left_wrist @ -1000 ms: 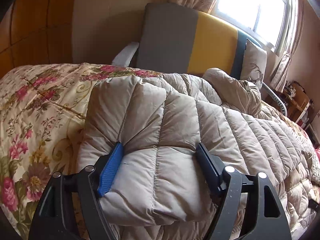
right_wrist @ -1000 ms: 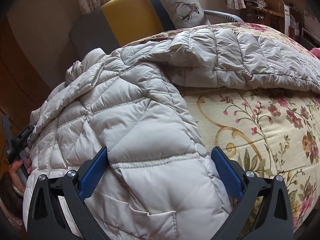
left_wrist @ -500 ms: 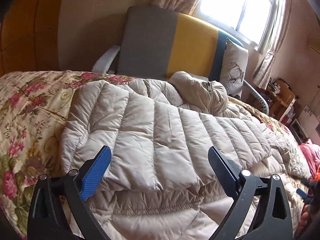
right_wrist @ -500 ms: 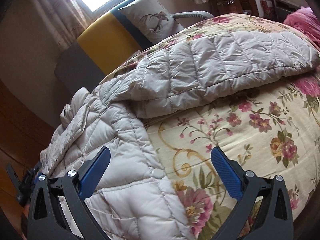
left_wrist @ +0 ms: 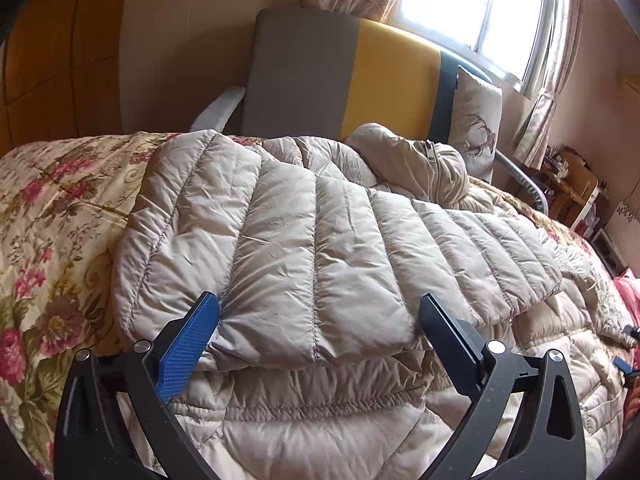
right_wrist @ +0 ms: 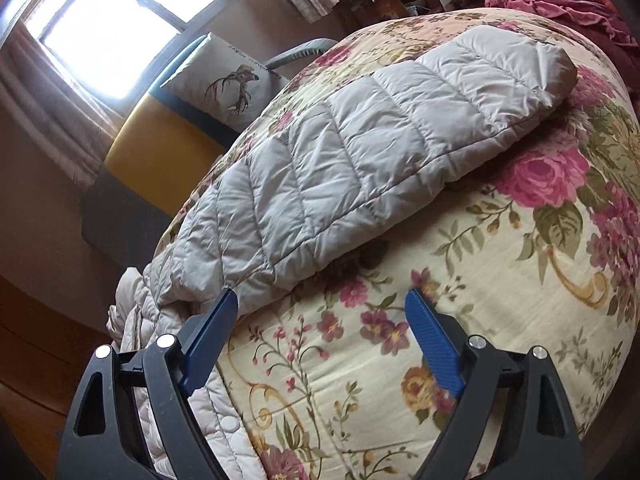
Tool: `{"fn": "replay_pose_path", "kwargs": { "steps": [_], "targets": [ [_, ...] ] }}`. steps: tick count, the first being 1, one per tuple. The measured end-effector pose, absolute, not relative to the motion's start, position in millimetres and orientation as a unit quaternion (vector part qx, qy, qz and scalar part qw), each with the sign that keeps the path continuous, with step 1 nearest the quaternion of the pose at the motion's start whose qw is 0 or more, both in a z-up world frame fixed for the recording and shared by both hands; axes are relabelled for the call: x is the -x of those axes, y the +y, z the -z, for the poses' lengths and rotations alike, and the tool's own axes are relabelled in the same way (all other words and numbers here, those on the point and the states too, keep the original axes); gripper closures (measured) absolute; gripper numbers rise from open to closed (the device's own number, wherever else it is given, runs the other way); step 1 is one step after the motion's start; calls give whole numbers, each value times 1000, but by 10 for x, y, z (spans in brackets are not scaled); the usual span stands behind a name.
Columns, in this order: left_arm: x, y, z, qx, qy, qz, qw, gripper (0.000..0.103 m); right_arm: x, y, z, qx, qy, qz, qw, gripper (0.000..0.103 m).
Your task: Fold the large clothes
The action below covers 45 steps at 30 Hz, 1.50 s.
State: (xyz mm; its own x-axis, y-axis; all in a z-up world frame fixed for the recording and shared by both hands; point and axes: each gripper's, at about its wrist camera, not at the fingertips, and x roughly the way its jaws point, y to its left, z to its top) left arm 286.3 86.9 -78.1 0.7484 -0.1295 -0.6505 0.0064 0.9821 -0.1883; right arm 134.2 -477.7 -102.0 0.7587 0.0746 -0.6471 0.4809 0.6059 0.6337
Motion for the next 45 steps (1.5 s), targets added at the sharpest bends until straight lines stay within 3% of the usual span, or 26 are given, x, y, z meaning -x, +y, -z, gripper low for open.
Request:
{"fn": "replay_pose_path", "kwargs": {
  "steps": [14,17,19,22,25,37,45],
  "targets": [
    [-2840,866,800,82,352,31,932,4,-1256,-5595,1072,-503,248,173,810,22],
    [-2850,858,803,81,354,31,931,4,-1274,-5707,1097,-506,247,190,804,42],
    [-2864,855,807,81,356,31,931,4,-1264,-5760,1127,-506,251,199,801,63],
    [-2871,856,805,81,356,31,930,4,-1258,-5801,1120,-502,254,199,802,83],
    [-2873,857,804,81,357,31,930,4,-1260,-5772,1033,-480,257,200,815,89],
    [-2668,988,628,115,355,27,927,4,-1779,-4702,-103,-258,241,153,923,94],
    [-2470,1164,609,165,368,10,915,4,-2158,-3475,-426,-126,242,44,961,94]
  ]
}}
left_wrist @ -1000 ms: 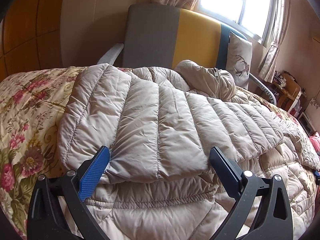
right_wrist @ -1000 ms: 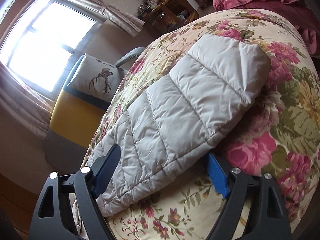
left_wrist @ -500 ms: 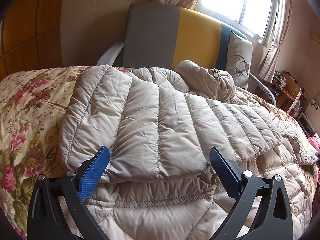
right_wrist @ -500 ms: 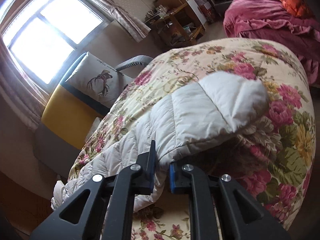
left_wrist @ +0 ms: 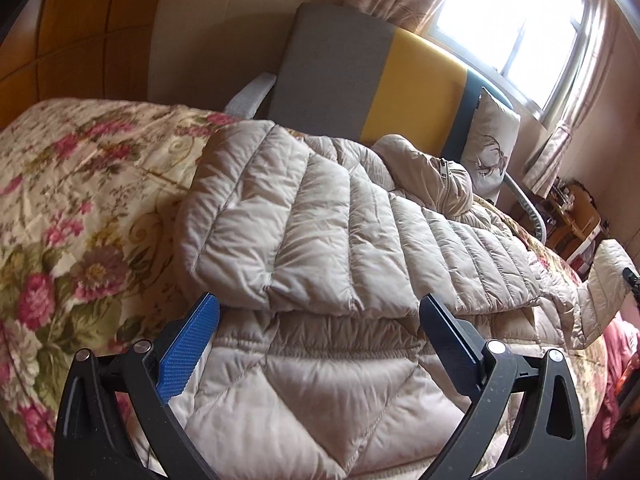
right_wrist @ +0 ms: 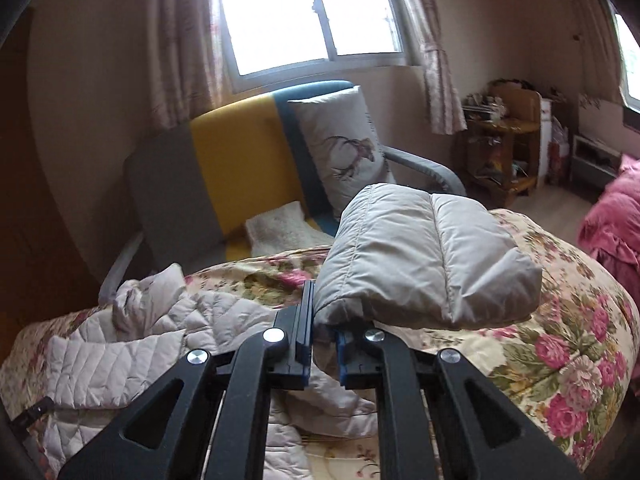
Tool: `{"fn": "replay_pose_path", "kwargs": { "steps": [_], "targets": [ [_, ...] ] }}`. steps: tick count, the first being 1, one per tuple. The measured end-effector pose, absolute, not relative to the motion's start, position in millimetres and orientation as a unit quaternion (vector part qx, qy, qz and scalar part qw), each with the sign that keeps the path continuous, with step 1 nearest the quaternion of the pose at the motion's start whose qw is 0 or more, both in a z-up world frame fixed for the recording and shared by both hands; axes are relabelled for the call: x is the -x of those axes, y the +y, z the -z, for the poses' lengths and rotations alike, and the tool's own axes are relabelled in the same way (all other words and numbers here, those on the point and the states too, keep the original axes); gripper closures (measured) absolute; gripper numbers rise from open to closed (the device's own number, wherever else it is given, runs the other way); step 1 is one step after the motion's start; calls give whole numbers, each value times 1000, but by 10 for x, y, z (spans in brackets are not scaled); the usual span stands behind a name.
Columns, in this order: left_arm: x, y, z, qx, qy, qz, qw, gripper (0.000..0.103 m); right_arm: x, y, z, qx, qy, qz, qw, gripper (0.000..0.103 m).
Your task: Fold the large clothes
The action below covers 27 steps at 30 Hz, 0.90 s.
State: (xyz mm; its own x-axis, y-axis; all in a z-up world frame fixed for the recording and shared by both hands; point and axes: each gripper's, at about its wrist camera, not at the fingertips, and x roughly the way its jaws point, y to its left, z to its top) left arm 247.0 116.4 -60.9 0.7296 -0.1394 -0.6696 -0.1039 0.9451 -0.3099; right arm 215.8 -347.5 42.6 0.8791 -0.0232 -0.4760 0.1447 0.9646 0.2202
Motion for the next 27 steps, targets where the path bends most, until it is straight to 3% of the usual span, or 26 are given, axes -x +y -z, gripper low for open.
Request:
{"fn": "replay_pose_path", "kwargs": {
  "steps": [6,12,15,16,19,24,27],
  "targets": [
    [-2341,1181,640,179,381,14,907,4,-2364,-2377,-267,-29,261,-56,963,94],
    [-2247,1162,600,178,387,26,904,4,-2501,-1434,287,78,333,-127,931,94],
    [-2234,1120,570,175,392,33,903,4,-2503,-1175,581,132,356,-133,916,80],
    [-2236,1098,556,176,393,37,902,4,-2484,-1133,636,140,358,-137,913,61],
    [-2282,1022,505,178,397,49,899,4,-2379,-1088,671,138,346,-172,912,29],
    [-2410,824,343,176,390,80,900,4,-2129,-1108,619,146,321,-186,917,18],
    [-2516,685,265,169,385,95,902,4,-1984,-1302,564,115,309,-174,928,16]
  ]
}}
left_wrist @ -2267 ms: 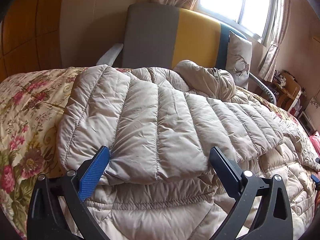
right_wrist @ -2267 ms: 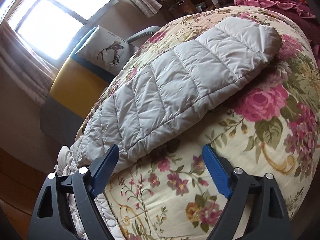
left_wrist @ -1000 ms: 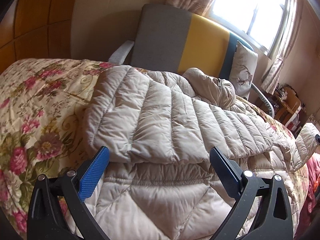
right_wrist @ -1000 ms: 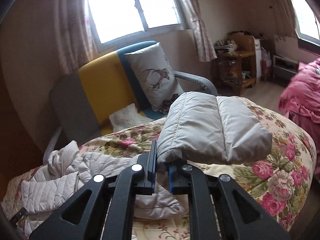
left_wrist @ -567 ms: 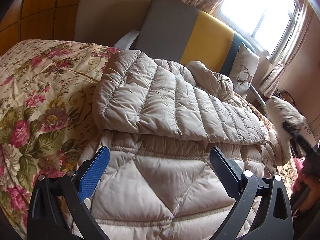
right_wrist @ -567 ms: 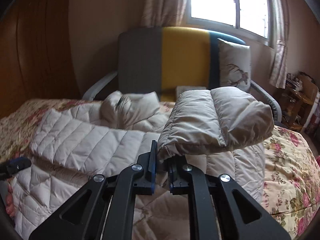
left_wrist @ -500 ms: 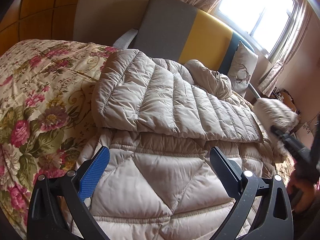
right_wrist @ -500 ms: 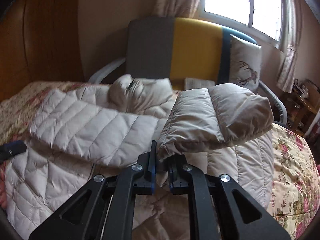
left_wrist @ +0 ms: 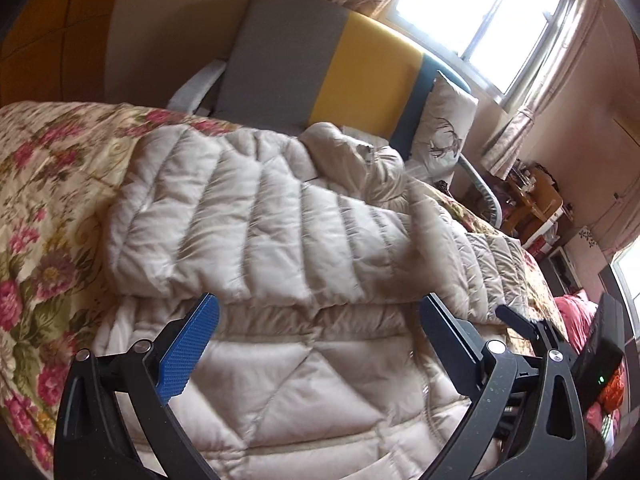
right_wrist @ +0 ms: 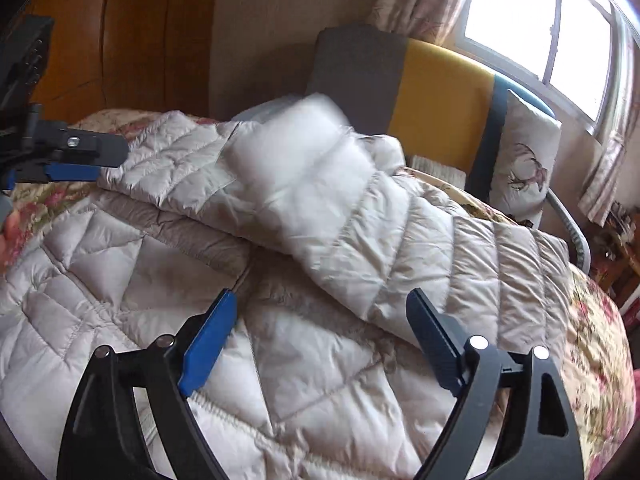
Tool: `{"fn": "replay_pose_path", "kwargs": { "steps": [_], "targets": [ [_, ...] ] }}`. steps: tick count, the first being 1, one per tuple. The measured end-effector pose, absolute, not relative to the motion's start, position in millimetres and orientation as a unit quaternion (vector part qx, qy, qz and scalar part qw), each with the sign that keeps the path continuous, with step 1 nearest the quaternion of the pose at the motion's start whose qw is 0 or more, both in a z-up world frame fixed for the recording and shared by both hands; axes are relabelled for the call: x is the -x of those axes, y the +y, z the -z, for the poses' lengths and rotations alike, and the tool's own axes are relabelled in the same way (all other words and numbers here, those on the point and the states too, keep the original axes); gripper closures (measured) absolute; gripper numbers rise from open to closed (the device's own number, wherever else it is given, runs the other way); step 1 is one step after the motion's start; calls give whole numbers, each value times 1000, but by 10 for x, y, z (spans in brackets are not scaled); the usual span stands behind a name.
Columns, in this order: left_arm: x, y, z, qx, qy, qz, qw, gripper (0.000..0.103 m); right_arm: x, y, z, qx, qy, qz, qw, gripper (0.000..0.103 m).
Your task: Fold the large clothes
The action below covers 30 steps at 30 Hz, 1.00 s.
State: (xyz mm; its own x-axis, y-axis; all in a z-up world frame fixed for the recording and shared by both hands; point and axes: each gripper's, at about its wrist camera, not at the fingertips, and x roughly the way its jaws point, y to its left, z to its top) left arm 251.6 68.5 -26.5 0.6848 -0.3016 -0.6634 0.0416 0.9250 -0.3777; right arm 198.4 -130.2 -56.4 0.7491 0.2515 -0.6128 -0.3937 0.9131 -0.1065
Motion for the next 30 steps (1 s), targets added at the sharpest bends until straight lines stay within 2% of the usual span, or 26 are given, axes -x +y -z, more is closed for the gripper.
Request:
{"fn": "replay_pose_path", "kwargs": {
  "steps": [9,12,14,15,16,17,18,19,20,25,30],
  "targets": [
    [-3060,276,302,160,410,126,889,5,-1862,-2121,528,-18,296,-14,955,3],
    [-3275,135,360,169,424,129,880,12,-1848,-2405,534,-67,301,56,950,2],
    [-3399,60,428,176,437,135,872,26,-1831,-2612,589,-106,309,80,942,2],
    [-3453,24,472,179,443,135,868,29,-1813,-2711,619,-124,316,90,936,2],
    [-3516,-26,535,182,453,140,862,39,-1823,-2786,660,-141,322,97,931,2],
    [-3560,-61,595,182,463,142,856,68,-1812,-2866,693,-157,326,98,927,2],
    [-3586,-81,632,183,470,141,852,85,-1791,-2928,721,-172,328,98,924,2],
    [-3585,-80,627,190,471,147,849,92,-1774,-2990,751,-187,328,97,921,2],
    [-3557,-52,574,195,458,153,854,96,-1742,-3046,785,-200,328,97,918,2],
    [-3394,215,276,174,394,135,892,96,-1700,-3194,887,-242,335,92,906,2],
    [-3401,348,642,157,430,111,882,96,-1752,-3126,919,-235,355,89,900,2]
  ]
}}
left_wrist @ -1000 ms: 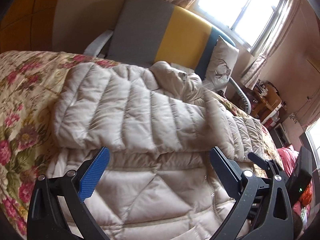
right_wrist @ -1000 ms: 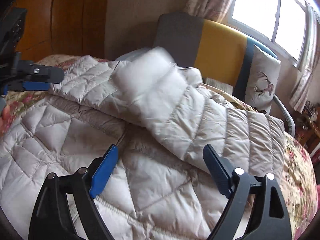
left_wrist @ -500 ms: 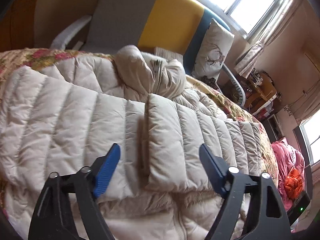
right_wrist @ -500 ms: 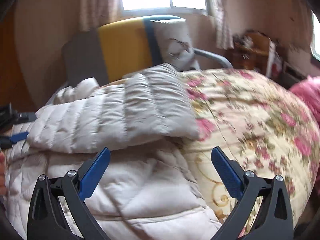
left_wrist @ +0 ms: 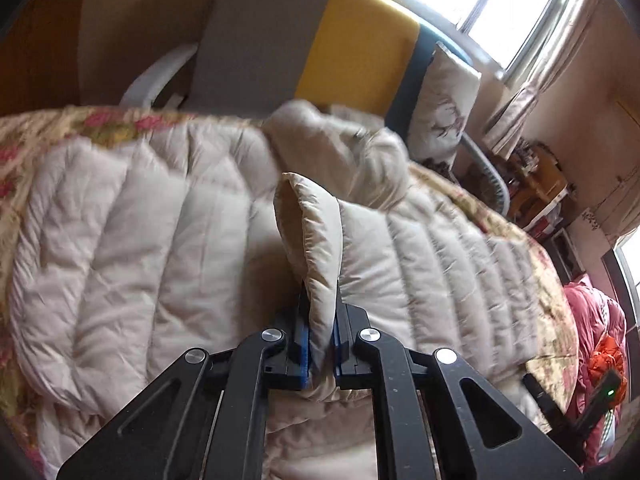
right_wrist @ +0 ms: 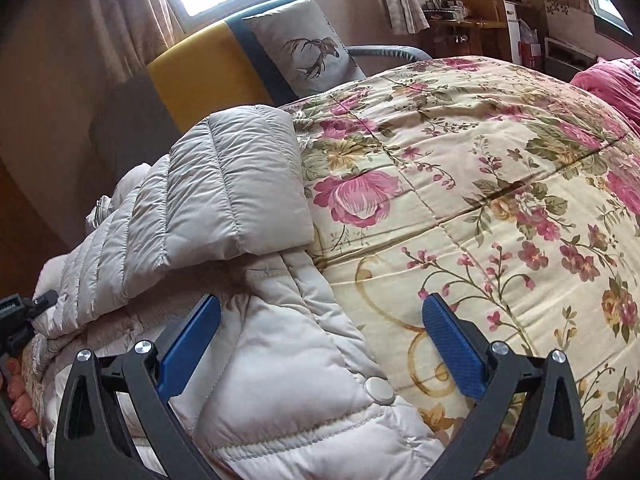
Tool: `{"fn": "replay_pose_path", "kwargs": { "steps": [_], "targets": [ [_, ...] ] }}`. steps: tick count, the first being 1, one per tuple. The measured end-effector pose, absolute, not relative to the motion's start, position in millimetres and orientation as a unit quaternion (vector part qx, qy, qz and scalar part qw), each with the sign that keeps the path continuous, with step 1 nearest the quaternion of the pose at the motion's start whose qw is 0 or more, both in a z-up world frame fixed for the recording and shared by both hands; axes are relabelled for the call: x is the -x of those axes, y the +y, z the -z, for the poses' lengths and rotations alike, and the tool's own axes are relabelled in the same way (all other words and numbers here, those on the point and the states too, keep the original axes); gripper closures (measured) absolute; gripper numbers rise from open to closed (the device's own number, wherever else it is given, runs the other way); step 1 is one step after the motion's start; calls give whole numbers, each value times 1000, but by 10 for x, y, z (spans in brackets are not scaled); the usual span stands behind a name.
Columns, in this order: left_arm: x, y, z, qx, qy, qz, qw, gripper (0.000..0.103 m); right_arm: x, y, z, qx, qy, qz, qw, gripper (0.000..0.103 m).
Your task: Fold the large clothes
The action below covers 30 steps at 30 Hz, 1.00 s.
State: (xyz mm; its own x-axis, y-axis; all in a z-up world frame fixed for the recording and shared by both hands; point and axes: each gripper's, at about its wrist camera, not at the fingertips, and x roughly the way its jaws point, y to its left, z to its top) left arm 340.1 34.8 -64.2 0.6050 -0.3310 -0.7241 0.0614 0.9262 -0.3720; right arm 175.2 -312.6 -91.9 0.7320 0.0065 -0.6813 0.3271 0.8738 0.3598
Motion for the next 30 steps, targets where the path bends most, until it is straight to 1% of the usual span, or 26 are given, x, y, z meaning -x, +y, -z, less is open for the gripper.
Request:
{"fn": "replay_pose_path", "kwargs": {
  "steps": [2,6,10,11,13,17,18,20,22,27,29,30],
  "targets": [
    [-3364,399,782,179,428,116,878,96,-1739,-3084,838,-227,355,95,902,2],
    [-3326,429,828,185,411,123,884,96,-1758,-2951,496,-170,316,94,929,2],
    [-3272,437,849,185,405,125,887,96,-2233,-2901,266,-131,318,101,934,2],
    [-3265,440,855,184,404,124,887,94,-2387,-2889,260,-123,320,101,934,2],
    [-3252,460,874,186,401,125,888,94,-2711,-2854,325,-96,338,103,931,2],
    [-3237,436,928,177,401,124,890,94,-3192,-2987,667,-66,393,157,904,2],
    [-3247,412,946,173,402,126,890,91,-3252,-3065,778,-73,405,165,896,2],
    [-3287,351,992,166,404,132,890,91,-3290,-3192,977,-106,418,159,888,2],
    [-3307,312,1015,159,405,131,891,91,-3312,-3231,1065,-117,425,156,884,2],
    [-3322,322,1015,162,403,133,891,91,-3260,-3241,974,-116,421,160,885,2],
    [-3301,344,986,167,400,135,891,91,-3103,-3161,759,-105,394,193,892,2],
    [-3287,360,958,171,401,135,890,89,-3010,-3080,638,-102,374,193,901,2]
  ]
}}
